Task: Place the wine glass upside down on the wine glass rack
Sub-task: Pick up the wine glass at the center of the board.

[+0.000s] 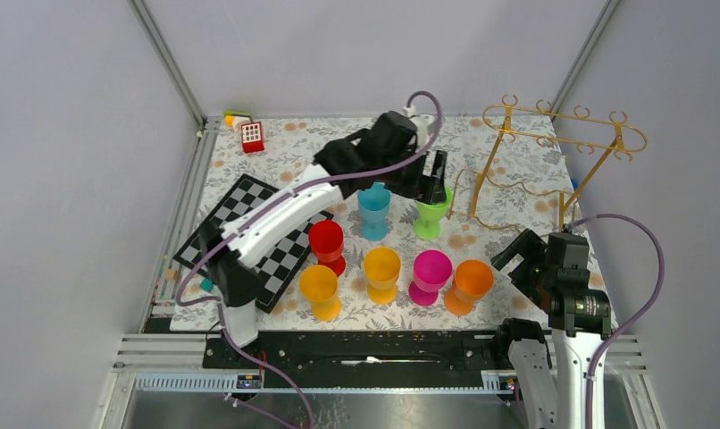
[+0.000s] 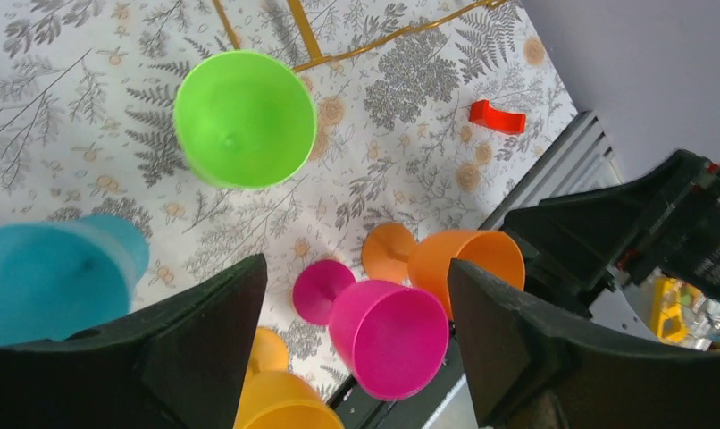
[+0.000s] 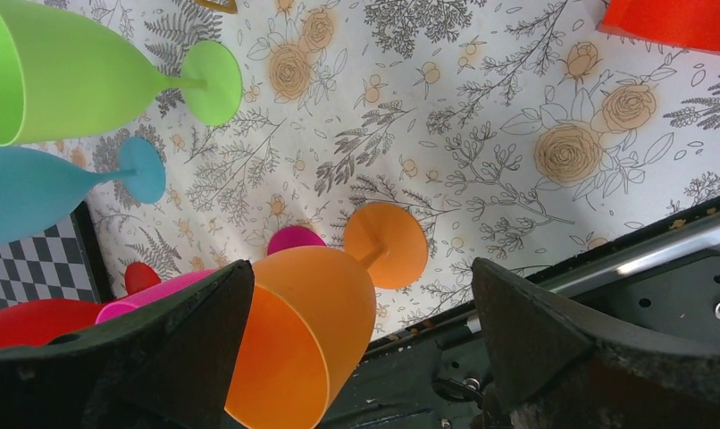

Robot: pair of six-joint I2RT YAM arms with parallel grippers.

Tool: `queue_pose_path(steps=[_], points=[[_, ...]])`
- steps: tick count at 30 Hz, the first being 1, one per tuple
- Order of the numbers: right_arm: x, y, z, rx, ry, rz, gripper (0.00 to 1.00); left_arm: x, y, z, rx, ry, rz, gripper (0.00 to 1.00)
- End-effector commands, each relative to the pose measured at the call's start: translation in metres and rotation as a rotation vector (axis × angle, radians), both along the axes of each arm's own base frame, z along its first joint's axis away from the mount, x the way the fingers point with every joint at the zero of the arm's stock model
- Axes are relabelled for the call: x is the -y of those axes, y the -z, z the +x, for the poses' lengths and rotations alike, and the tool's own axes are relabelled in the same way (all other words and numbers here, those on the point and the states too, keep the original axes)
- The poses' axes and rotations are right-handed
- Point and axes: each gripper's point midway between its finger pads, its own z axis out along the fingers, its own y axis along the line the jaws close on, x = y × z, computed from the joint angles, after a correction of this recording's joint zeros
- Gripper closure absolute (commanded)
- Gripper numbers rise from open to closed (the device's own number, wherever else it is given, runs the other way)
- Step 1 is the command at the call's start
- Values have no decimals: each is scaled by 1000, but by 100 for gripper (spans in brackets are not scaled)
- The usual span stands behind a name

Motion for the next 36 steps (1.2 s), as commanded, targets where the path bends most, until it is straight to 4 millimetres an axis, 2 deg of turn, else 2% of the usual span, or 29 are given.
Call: queue_pose_path(steps=[1, 5, 11, 17, 22, 32, 36], points=[[3, -7, -9, 6, 1, -31, 2, 28, -10, 9, 81, -16, 15, 22], [8, -9, -12, 9, -8, -68, 2, 57, -2, 18, 103, -11, 14, 25], [10, -12, -15, 15, -18, -96, 2, 80, 35, 38, 86, -41, 32, 29], [14, -19, -14, 30, -23, -124, 2, 86, 61, 57, 91, -116, 64, 32], [19, -30, -13, 63, -18, -159, 2, 88, 84, 63, 82, -126, 107, 36], [21, -37, -10, 81, -18, -170, 2, 89, 100, 62, 67, -112, 135, 65], [22, -41, -5, 90, -15, -175, 2, 89, 101, 62, 64, -116, 140, 84]])
